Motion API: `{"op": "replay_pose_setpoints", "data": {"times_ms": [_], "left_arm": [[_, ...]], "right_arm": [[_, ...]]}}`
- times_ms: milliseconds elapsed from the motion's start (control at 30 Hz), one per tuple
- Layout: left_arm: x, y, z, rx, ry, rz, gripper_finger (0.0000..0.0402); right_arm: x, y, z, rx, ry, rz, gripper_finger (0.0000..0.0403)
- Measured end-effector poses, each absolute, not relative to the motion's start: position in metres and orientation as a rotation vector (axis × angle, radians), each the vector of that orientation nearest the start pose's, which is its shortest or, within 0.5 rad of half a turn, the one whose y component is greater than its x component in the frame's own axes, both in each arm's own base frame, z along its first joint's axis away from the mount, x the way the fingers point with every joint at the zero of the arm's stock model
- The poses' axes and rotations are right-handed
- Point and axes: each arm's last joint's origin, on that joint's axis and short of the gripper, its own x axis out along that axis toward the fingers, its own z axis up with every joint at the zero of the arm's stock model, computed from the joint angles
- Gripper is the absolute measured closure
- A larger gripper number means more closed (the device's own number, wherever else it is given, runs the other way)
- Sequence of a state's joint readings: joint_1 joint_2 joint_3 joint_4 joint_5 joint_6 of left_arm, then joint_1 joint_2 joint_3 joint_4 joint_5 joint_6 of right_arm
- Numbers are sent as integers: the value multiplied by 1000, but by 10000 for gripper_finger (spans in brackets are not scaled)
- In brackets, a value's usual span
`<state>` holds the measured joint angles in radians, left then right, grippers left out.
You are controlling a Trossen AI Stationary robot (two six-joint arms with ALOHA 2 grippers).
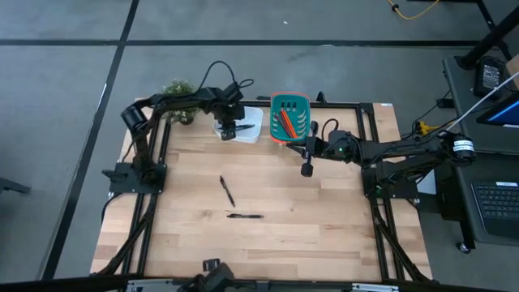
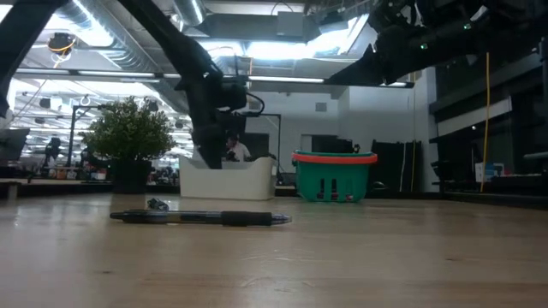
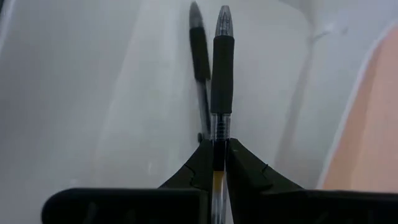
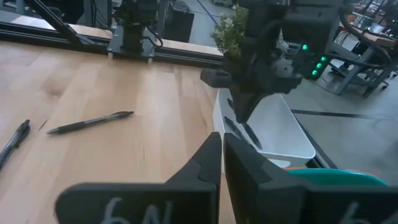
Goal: Sort pens & pencils
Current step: Put the black pen into the white bin, then put the top black pen into the white bin
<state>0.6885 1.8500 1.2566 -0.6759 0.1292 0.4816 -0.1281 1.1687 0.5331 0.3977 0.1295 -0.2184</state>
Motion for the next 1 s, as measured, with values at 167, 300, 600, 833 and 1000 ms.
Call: {"op": "replay_pose_setpoints", "data": {"times_ms": [167, 300, 600, 833, 1000], "left_arm": [[282, 228, 175, -93, 1268, 189, 385], [281, 227, 174, -82, 1281, 171, 385], [280, 226, 174, -100, 1289, 177, 362], [281, 227, 175, -123, 1270, 207, 323], [281, 227, 176, -149, 1263, 229, 320]], "right_arm": [[241, -35, 227, -216, 266, -228, 382], [241, -35, 226, -216, 270, -227, 382], [241, -35, 226, -216, 271, -227, 382], [241, -35, 226, -216, 272, -227, 382], [241, -35, 226, -215, 272, -226, 382]]}}
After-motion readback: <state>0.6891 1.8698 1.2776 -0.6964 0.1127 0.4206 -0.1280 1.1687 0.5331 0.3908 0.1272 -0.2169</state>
